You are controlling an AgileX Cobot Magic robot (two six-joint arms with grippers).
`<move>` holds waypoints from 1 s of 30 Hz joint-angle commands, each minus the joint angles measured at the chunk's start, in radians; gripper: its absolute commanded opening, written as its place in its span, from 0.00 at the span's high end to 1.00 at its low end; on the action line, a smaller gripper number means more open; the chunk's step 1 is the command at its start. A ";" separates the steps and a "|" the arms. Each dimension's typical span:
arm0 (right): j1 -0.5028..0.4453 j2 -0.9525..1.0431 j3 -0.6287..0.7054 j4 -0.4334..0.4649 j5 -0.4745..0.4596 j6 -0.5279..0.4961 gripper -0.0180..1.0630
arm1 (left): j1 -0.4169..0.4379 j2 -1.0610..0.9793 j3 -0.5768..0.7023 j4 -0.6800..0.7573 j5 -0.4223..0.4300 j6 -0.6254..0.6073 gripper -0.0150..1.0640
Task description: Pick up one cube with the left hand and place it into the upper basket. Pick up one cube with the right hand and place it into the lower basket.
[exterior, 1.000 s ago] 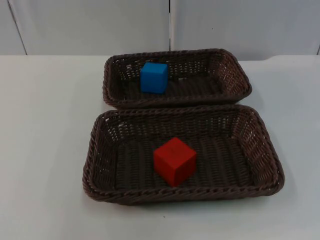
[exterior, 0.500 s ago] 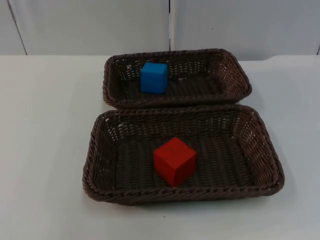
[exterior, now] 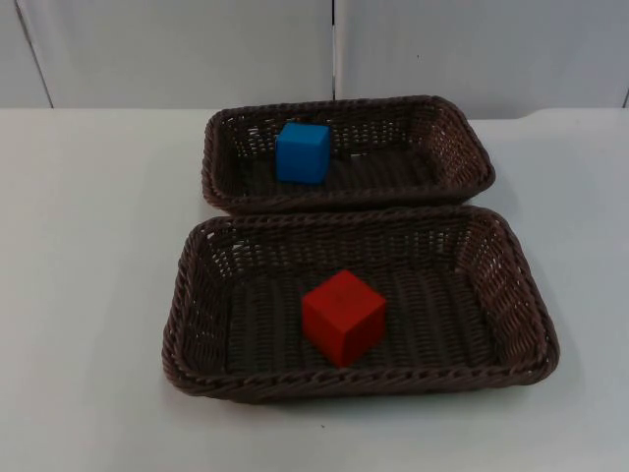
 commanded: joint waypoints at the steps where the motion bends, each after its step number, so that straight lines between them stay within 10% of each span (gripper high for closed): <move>1: -0.004 -0.004 0.002 0.003 -0.001 0.001 0.01 | 0.036 -0.004 0.005 0.000 0.004 -0.006 0.01; 30: -0.004 -0.004 0.002 0.005 -0.001 0.003 0.01 | 0.243 -0.004 0.005 0.000 0.004 -0.006 0.01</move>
